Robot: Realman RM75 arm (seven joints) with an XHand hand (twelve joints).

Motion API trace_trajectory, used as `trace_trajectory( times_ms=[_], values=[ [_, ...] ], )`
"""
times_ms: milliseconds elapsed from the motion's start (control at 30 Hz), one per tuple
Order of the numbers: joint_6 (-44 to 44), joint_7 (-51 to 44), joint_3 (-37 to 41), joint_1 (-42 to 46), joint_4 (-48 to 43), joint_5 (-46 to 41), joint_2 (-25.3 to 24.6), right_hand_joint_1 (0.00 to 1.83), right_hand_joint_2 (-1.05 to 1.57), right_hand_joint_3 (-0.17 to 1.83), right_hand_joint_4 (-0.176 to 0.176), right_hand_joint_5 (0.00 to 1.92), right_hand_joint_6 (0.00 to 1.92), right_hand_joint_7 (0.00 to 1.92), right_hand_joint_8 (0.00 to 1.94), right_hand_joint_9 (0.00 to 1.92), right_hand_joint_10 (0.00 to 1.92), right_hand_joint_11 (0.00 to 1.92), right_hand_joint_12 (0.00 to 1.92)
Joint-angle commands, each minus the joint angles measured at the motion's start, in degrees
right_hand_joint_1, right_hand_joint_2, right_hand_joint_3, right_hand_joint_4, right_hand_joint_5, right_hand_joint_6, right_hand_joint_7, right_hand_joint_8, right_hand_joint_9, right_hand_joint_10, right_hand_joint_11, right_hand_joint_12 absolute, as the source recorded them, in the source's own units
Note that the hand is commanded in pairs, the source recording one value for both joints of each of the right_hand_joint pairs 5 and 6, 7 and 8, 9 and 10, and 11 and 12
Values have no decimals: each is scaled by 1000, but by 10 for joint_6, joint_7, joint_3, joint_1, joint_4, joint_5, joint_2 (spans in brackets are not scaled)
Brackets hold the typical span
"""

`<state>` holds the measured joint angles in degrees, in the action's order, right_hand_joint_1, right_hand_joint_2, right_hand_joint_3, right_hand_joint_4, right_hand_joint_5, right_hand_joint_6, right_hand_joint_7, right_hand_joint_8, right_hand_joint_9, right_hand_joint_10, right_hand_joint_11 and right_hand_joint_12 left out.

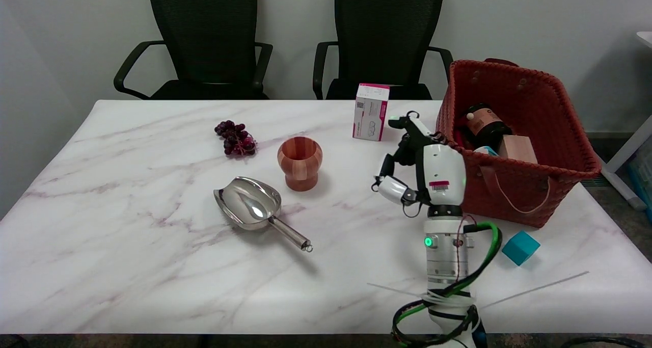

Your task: Pick up the wooden mortar.

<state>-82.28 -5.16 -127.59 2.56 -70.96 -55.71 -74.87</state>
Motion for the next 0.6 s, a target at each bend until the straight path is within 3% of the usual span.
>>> trace_trajectory(
  times_ms=[33, 233, 333, 600],
  values=[
    [129, 216, -1, -90, 83, -74, -11, 1113, 701, 1114, 0, 548, 548, 1122, 1122, 1075, 1075, 937, 937],
    [159, 269, -1, -114, 114, -80, -14, 1129, 685, 1087, 0, 474, 474, 1009, 1009, 855, 855, 719, 719],
    [168, 292, -1, -122, 122, -80, -14, 1137, 647, 1124, 0, 419, 419, 887, 887, 680, 680, 672, 672],
    [224, 364, 3, -134, 133, -80, -15, 1119, 409, 1144, 0, 162, 162, 529, 529, 493, 493, 577, 577]
  ],
)
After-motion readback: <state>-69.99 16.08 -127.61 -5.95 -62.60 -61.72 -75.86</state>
